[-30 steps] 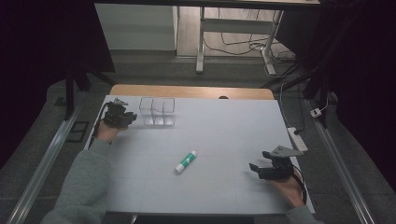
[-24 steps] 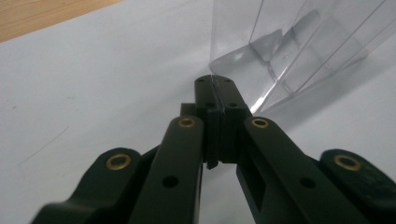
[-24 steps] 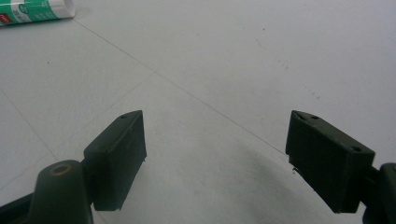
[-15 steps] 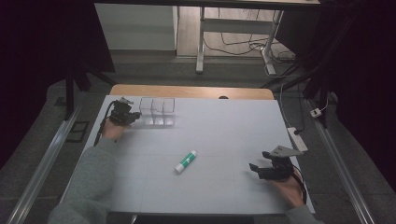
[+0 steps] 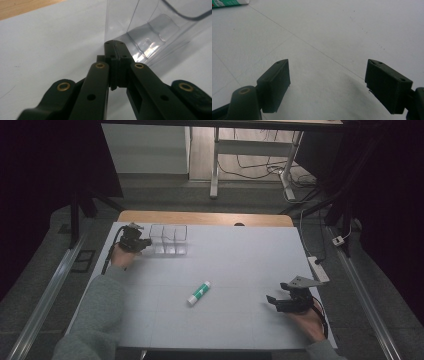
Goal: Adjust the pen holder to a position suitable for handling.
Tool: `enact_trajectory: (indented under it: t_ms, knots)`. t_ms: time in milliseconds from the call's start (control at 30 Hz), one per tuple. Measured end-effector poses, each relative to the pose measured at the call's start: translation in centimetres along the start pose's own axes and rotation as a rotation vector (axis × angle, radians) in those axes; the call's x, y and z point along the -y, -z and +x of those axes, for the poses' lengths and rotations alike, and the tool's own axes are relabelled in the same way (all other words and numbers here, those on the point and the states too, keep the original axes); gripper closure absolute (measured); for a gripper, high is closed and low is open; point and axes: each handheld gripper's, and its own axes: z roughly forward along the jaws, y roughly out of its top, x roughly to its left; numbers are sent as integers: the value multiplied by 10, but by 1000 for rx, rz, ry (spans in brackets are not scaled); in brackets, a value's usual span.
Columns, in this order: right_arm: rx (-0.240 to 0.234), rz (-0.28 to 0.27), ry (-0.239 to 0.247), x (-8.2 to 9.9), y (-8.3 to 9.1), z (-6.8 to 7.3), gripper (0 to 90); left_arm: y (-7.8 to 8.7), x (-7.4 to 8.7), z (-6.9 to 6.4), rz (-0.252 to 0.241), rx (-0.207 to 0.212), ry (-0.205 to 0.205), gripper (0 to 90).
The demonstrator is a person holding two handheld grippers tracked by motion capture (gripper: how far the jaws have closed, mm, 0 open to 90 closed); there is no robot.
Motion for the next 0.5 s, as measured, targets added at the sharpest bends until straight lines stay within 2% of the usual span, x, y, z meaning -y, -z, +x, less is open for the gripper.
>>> enact_trajectory:
  t_ms: [167, 500]
  knots:
    - [-3, -10, 5, 0, 0, 1, 197, -1, 0, -1, -4, 12, -7, 890]
    - [-10, -12, 2, 0, 0, 0, 197, -11, -5, -16, 3, 17, -24, 890]
